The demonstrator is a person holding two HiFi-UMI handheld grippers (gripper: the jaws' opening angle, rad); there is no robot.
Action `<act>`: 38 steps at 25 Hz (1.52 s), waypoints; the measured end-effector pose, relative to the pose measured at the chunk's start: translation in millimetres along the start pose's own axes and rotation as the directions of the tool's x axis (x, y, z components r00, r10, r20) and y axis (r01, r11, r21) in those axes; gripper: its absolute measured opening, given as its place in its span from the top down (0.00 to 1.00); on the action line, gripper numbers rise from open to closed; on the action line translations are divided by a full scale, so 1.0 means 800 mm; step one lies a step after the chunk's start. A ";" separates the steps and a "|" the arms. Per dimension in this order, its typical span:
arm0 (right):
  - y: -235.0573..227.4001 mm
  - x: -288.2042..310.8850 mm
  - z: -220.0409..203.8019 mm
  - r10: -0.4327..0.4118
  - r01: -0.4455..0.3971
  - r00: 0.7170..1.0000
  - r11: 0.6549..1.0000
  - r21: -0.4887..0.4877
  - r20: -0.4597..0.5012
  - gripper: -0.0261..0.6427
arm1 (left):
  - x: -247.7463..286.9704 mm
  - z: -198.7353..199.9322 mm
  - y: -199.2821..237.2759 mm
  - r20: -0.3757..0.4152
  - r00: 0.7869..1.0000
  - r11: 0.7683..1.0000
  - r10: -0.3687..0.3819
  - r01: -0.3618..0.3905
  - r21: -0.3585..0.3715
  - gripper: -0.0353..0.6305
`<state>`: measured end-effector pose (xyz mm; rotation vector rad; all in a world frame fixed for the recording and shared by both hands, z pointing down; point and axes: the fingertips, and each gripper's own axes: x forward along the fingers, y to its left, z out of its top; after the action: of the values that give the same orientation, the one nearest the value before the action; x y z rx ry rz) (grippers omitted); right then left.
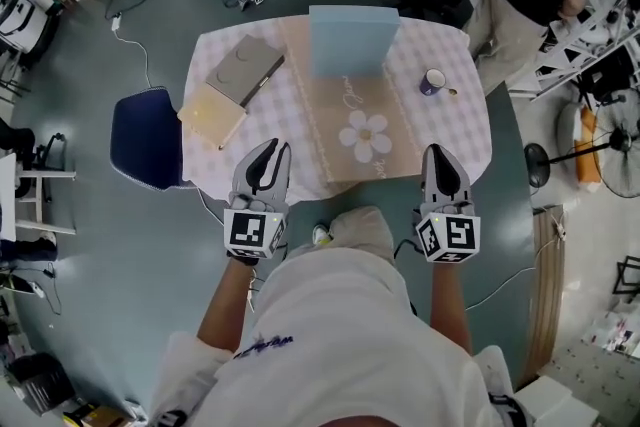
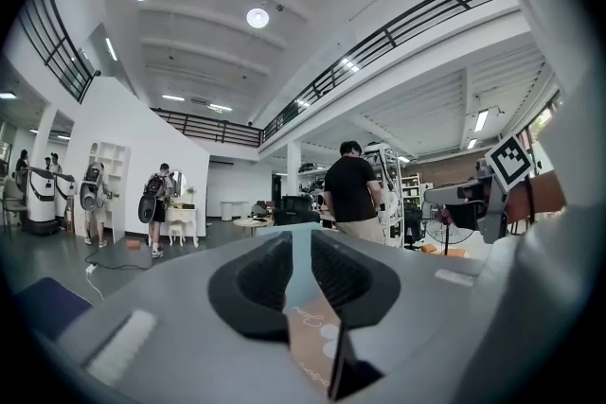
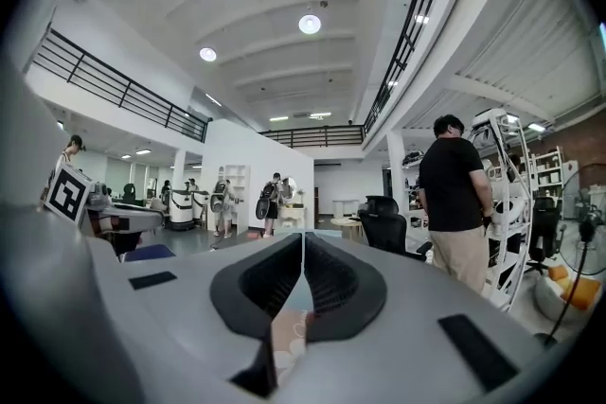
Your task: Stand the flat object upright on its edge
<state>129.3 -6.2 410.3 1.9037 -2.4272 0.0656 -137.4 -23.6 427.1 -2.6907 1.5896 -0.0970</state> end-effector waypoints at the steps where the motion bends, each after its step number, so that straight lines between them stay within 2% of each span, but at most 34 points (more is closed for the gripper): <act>1: -0.003 -0.002 -0.001 -0.003 0.003 1.000 1.000 -0.002 -0.002 0.95 | 0.001 0.000 -0.001 0.003 1.000 1.000 0.004 -0.004 -0.002 0.86; 4: -0.006 -0.003 -0.004 -0.001 0.001 1.000 1.000 0.005 -0.002 0.95 | 0.002 0.002 -0.003 0.015 1.000 1.000 0.015 -0.014 -0.015 0.94; 12: 0.016 0.007 0.001 0.059 -0.059 0.998 0.998 -0.002 0.010 0.96 | 0.002 0.010 0.000 0.026 0.999 1.000 0.025 -0.026 0.011 0.94; 16: 0.016 0.007 0.004 0.062 -0.061 0.998 0.998 -0.015 0.015 0.96 | -0.004 0.009 0.004 0.018 0.999 0.999 0.031 -0.032 0.033 0.94; 38: 0.007 0.007 0.001 0.075 -0.075 0.997 0.996 -0.051 -0.004 0.96 | -0.003 0.004 0.007 0.004 0.998 0.998 0.058 -0.058 0.023 0.94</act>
<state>122.6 -10.6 410.1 1.7914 -2.4734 0.0082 -143.3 -24.1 423.5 -2.6237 1.6532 -0.1095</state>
